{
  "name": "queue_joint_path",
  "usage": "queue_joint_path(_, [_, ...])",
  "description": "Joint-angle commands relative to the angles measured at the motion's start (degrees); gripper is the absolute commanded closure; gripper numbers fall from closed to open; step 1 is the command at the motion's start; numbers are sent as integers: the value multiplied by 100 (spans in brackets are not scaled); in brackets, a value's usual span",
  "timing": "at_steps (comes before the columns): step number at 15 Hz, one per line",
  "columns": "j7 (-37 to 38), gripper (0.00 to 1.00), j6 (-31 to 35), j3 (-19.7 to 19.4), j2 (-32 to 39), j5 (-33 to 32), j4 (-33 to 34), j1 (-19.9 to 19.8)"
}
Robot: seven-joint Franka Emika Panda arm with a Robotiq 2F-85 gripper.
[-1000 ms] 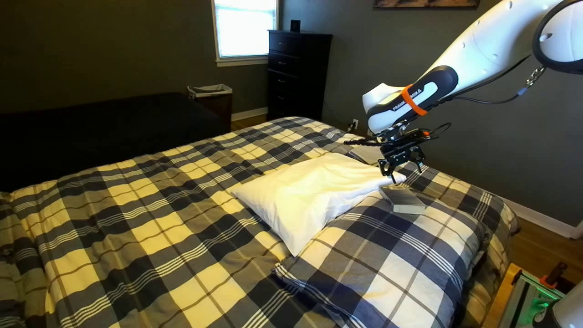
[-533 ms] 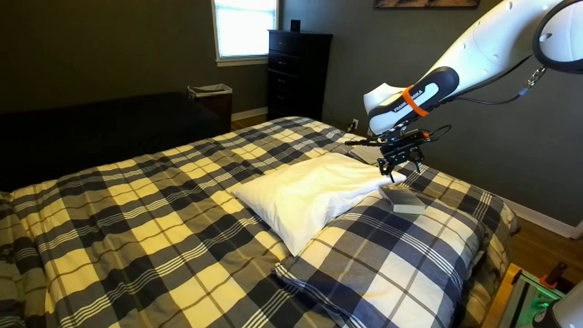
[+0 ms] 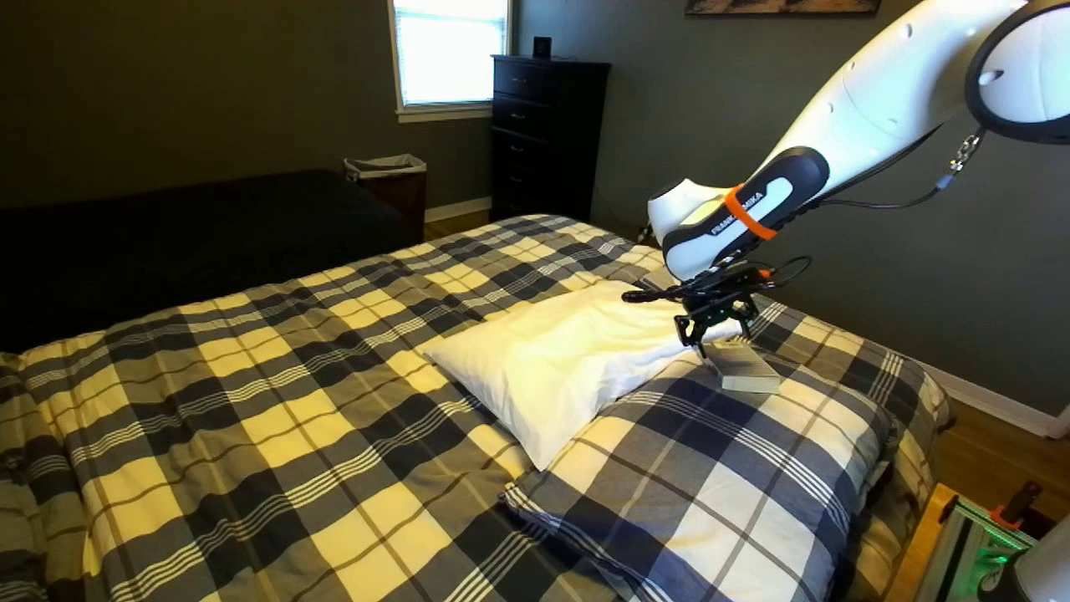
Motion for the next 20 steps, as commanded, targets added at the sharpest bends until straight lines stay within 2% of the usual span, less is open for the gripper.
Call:
queue_joint_path(1, [306,0,70,-49,359,-295,50,220])
queue_joint_path(5, [487,0,30,-67,735,-510,117,403])
queue_joint_path(12, [883,0,-241,-314,1255,-1269,282,660])
queue_joint_path(13, [942,15,-276,-340,1295,-1357,307,665])
queue_joint_path(14, [1004,26,-313,-362,1321,-1441,331,656])
queue_joint_path(20, [1386,73,-424,-507,1298,-1851,401,511])
